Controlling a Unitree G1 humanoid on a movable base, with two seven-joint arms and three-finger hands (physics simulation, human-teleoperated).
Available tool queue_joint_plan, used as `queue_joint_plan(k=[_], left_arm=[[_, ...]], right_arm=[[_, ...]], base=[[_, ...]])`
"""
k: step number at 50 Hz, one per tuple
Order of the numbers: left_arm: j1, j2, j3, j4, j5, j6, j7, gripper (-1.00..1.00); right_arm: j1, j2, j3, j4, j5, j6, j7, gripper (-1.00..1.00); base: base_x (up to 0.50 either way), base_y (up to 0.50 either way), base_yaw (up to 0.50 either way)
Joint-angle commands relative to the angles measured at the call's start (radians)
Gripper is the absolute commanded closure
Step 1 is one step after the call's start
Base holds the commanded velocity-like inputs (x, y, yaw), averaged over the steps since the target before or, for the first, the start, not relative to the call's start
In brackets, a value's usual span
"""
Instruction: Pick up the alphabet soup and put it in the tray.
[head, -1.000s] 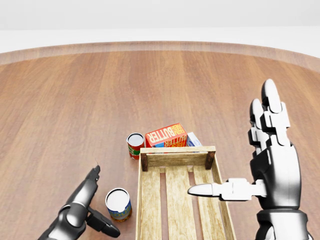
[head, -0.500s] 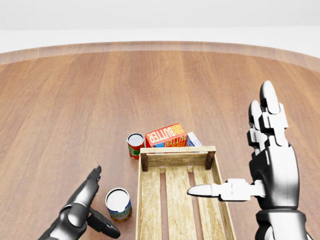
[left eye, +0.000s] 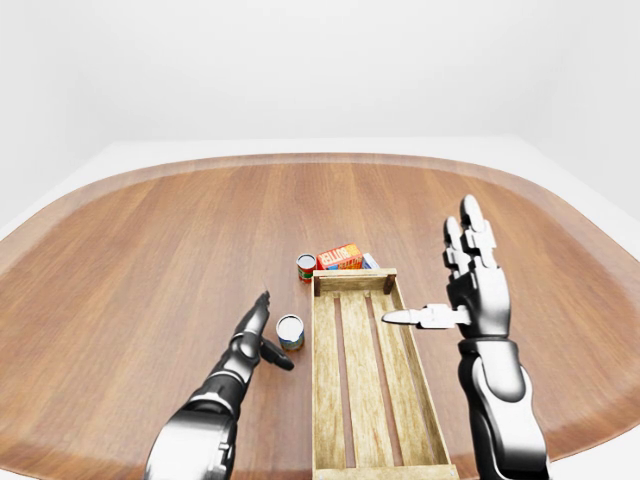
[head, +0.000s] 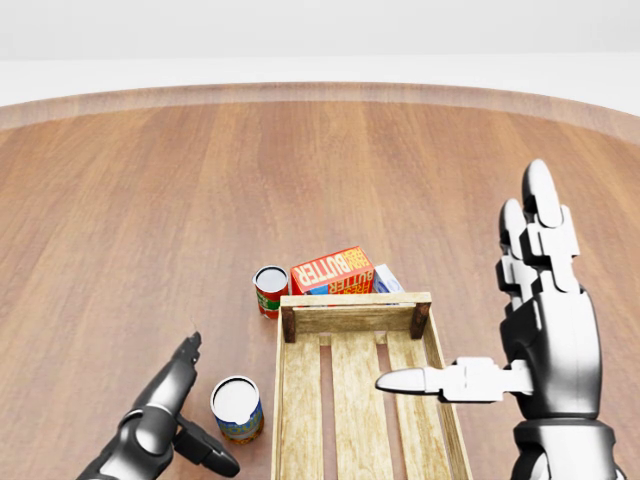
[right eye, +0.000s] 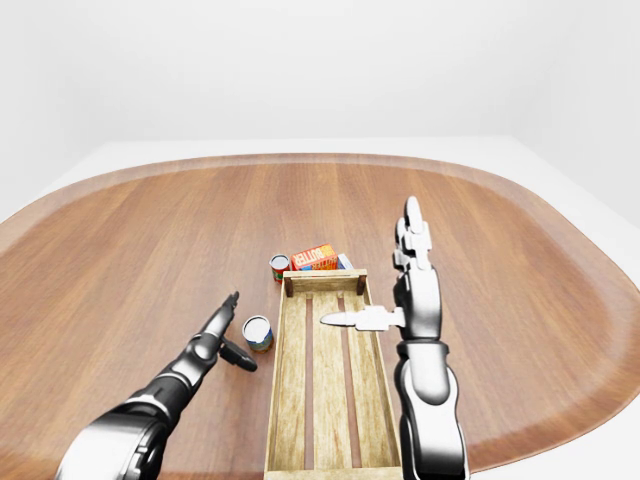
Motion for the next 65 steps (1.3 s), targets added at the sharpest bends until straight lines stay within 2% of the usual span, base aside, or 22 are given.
queue_joint_plan(k=[1, 5, 9, 11, 15, 16, 18, 20, 22, 30, 39, 55, 65], left_arm=[[0.0, 0.0, 0.002, 0.002, 0.002, 0.0, 0.003, -1.0], [0.001, 0.0, 0.002, 0.002, 0.001, 0.0, 0.003, -1.0], [0.001, 0.001, 0.003, 0.002, 0.0, 0.0, 0.002, -1.0], [0.001, 0.001, 0.002, 0.002, 0.0, 0.0, 0.002, -1.0], [0.001, 0.001, 0.001, 0.002, 0.002, 0.0, 0.003, -1.0], [0.002, 0.001, 0.001, 0.002, 0.002, 0.0, 0.002, -1.0], [0.002, 0.001, 0.002, 0.001, 0.0, 0.0, 0.0, -1.0], [0.003, 0.001, 0.002, 0.001, 0.0, 0.0, 0.001, -1.0], [0.003, 0.001, 0.002, 0.002, 0.0, 0.0, 0.001, -1.0], [0.003, 0.001, 0.001, 0.003, 0.002, 0.0, 0.002, -1.0], [0.004, 0.0, 0.002, 0.002, 0.002, 0.0, 0.003, -1.0], [0.005, 0.0, 0.001, 0.002, 0.003, 0.0, 0.004, -1.0], [0.006, -0.001, 0.0, 0.003, 0.004, 0.0, 0.005, -1.0]], right_arm=[[0.0, 0.0, -0.002, -0.003, 0.0, 0.0, 0.0, -1.0], [0.0, -0.004, 0.003, -0.002, -0.01, 0.0, 0.001, -1.0], [0.0, -0.03, 0.024, 0.005, -0.144, 0.0, -0.004, -1.0], [-0.006, -0.019, 0.007, -0.014, -0.134, 0.0, 0.017, -1.0], [-0.018, -0.042, -0.009, -0.032, -0.227, 0.0, 0.039, -1.0], [-0.028, -0.05, -0.05, -0.062, -0.202, 0.0, 0.083, -1.0], [-0.025, -0.065, -0.065, -0.065, -0.233, 0.0, 0.111, -1.0], [-0.018, -0.083, -0.058, -0.044, -0.283, 0.0, 0.148, -1.0], [0.003, -0.111, -0.032, -0.027, -0.422, 0.0, 0.157, -1.0], [-0.001, -0.084, -0.037, -0.07, -0.715, 0.0, 0.218, -1.0], [-0.004, -0.042, -0.063, -0.083, -0.685, 0.0, 0.251, -1.0], [-0.002, -0.036, -0.075, -0.089, -0.606, 0.0, 0.255, -1.0], [0.004, -0.044, -0.066, -0.087, -0.611, 0.0, 0.249, -1.0]], base=[[0.0, 0.0, 0.0], [0.0, 0.0, 0.0], [0.0, 0.0, 0.0], [0.0, 0.0, 0.0], [0.0, 0.0, 0.0], [0.0, 0.0, 0.0], [0.0, 0.0, 0.0], [0.0, 0.0, 0.0], [0.0, 0.0, 0.0], [0.0, 0.0, 0.0], [0.0, 0.0, 0.0], [0.0, 0.0, 0.0], [0.0, 0.0, 0.0]])
